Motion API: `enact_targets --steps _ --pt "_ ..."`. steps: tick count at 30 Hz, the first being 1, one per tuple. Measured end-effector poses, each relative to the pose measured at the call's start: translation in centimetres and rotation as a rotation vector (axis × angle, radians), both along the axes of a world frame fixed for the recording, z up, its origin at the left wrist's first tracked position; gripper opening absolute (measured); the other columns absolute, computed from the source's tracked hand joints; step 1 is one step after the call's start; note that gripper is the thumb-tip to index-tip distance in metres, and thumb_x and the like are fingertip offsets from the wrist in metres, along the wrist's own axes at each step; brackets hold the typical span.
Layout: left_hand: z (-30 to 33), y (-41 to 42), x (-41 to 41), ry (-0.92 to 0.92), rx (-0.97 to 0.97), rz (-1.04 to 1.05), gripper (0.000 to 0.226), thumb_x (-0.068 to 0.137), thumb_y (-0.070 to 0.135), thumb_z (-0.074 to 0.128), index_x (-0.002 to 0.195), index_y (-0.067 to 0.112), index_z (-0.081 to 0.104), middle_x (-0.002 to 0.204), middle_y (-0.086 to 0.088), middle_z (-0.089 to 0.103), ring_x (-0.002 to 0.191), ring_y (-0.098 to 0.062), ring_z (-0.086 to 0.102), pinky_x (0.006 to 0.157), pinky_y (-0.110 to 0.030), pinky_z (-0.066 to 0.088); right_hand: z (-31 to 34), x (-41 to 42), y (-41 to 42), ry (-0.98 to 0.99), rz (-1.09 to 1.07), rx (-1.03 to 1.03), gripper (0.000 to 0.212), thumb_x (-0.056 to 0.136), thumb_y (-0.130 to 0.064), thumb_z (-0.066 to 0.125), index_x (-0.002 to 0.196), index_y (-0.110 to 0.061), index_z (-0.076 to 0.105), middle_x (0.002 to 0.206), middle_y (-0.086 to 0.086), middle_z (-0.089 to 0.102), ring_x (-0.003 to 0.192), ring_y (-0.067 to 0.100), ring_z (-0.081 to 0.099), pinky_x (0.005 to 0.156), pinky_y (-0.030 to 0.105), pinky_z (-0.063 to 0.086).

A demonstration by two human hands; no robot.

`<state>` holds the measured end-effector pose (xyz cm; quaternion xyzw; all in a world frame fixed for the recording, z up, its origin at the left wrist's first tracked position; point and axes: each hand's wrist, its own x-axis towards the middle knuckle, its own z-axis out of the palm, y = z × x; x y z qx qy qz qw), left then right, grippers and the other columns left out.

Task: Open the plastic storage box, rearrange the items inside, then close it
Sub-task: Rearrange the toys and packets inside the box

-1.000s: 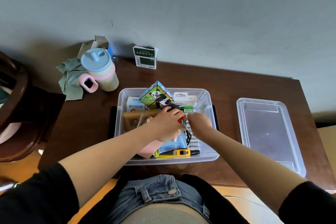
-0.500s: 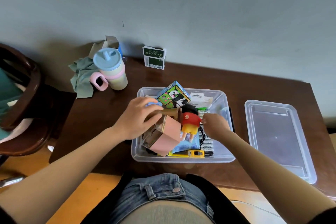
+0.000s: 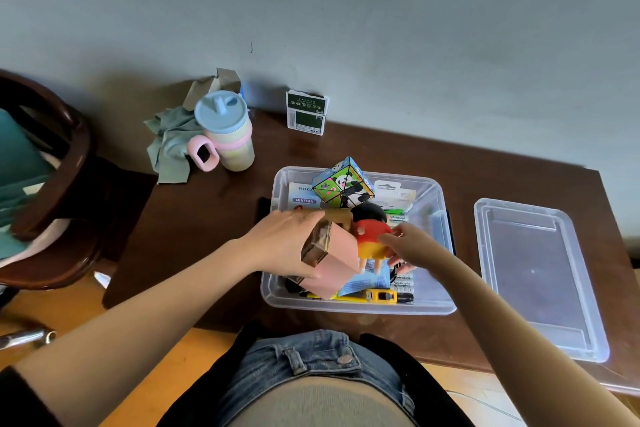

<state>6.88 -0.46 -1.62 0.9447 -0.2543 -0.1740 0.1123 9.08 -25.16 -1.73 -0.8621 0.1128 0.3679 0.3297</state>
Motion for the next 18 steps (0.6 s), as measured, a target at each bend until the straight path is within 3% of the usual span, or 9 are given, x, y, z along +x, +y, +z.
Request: enact_targets --steps 4,9,12,15,18 --pt "0.0 0.1 0.2 0.126 -0.043 0.079 0.090 0.063 0.063 0.072 0.133 0.020 0.035 0.123 0.002 0.057 0.107 -0.021 0.057 0.080 -0.032 0.048 -1.0 -0.1 0.1 -0.132 -0.059 -0.108 0.037 0.098 -0.038 0.043 0.089 -0.004 0.056 0.083 0.012 0.068 0.066 0.019 0.059 0.069 0.036 0.053" --pt "0.2 -0.5 0.8 0.242 -0.061 0.140 0.104 0.058 0.070 0.073 0.139 0.017 0.033 0.133 0.001 0.049 0.118 -0.020 0.050 0.092 -0.033 0.045 -1.1 0.2 -0.9 -0.260 0.011 -0.356 0.029 0.099 -0.026 0.042 0.084 -0.006 0.055 0.082 0.013 0.062 0.073 0.026 0.056 0.063 0.030 0.041" --pt "0.0 -1.4 0.2 0.340 -0.132 0.197 0.101 0.059 0.064 0.076 0.138 0.019 0.031 0.135 0.000 0.045 0.124 -0.020 0.043 0.097 -0.037 0.044 -0.6 0.2 -1.8 -0.244 0.049 -0.486 0.021 0.098 -0.016 0.041 0.093 -0.003 0.057 0.096 0.016 0.065 0.088 0.033 0.060 0.066 0.029 0.038" --pt "-0.6 -2.3 -0.8 0.394 -0.200 0.272 0.101 0.060 0.061 0.076 0.137 0.020 0.026 0.132 0.000 0.050 0.113 -0.019 0.052 0.091 -0.038 0.048 -0.1 0.0 -2.0 -0.204 0.093 -0.555 0.019 0.094 -0.007 0.040 0.100 -0.001 0.057 0.103 0.017 0.065 0.092 0.034 0.061 0.068 0.029 0.039" --pt "-0.7 -2.4 -1.0 0.344 -0.308 0.298 0.100 0.056 0.062 0.076 0.136 0.025 0.029 0.126 0.006 0.051 0.107 -0.014 0.053 0.089 -0.037 0.049 0.4 -0.1 -1.6 -0.265 0.082 -0.577 0.032 0.092 -0.004 0.037 0.122 -0.001 0.047 0.108 0.019 0.064 0.096 0.036 0.060 0.067 0.030 0.039"
